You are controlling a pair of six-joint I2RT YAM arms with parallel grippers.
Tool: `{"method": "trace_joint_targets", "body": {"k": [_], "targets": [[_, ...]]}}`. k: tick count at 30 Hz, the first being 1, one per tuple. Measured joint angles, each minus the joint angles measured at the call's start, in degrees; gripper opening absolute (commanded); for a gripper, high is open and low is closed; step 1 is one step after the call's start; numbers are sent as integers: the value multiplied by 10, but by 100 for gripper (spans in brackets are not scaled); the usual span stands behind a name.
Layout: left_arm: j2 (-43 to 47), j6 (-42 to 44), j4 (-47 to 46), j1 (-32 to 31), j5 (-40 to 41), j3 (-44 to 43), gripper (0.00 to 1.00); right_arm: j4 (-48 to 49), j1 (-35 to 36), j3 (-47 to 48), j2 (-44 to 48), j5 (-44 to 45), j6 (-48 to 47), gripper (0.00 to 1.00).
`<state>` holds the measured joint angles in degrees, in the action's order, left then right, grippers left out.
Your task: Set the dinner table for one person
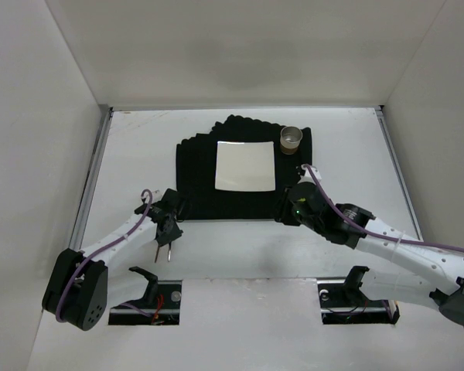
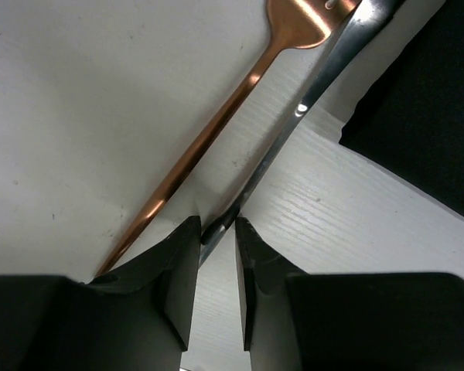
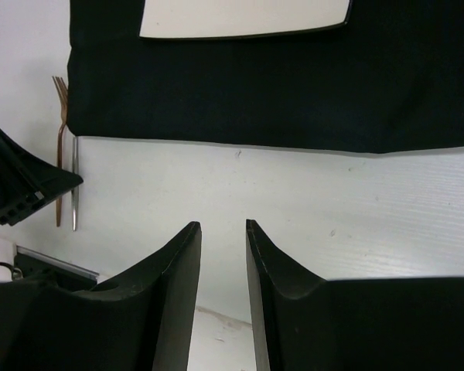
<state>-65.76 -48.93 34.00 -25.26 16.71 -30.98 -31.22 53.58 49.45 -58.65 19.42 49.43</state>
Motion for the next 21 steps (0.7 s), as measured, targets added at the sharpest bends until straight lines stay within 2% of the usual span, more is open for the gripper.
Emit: {"method": "trace_joint_targets", "body": {"k": [10, 21], "targets": [[4, -2, -14, -8, -7, 4, 8, 2, 0, 12, -2, -4, -3, 36], [19, 2, -14, -34, -19, 1, 1, 3, 0, 30, -13, -4, -3, 36]]}}
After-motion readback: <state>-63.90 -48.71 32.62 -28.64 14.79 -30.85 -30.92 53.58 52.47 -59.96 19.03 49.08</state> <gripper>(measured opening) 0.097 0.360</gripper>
